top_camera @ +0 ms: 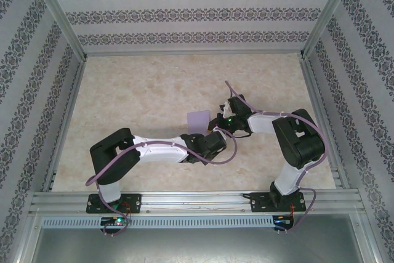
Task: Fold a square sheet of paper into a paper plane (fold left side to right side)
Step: Fold the triangle a second time at the center of the table.
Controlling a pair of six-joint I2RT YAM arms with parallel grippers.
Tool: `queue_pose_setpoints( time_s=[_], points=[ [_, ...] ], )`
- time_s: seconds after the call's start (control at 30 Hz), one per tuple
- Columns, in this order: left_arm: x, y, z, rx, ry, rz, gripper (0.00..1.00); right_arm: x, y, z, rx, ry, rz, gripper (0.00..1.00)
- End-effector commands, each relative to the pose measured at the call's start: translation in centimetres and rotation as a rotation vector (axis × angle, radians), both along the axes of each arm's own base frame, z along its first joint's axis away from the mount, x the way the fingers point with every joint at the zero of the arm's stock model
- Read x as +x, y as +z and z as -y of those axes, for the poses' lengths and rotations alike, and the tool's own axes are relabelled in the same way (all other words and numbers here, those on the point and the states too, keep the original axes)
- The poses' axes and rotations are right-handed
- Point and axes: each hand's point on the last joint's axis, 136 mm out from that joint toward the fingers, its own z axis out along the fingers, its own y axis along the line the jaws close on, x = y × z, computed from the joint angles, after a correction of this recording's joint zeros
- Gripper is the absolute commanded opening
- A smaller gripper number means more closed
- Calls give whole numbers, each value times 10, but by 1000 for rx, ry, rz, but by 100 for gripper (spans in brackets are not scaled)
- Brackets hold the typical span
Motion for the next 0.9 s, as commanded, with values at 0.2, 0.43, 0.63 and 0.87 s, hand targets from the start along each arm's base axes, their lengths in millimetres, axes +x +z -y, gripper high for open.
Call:
queue_pose_setpoints(
  time_s=[0.2, 0.43, 0.63, 0.87],
  points=[
    [3, 12, -3, 2, 24, 46, 16, 0, -1, 4, 4, -6, -10, 0],
    [0, 20, 0, -93, 29, 3, 1, 11, 19, 7, 21, -8, 61, 10],
    [-1, 25, 1, -226, 50, -79, 0, 24, 46, 26, 12, -48, 170, 25],
    [3, 35, -1, -507, 99, -233, 0, 10, 49, 60, -22, -85, 219, 29]
  ],
)
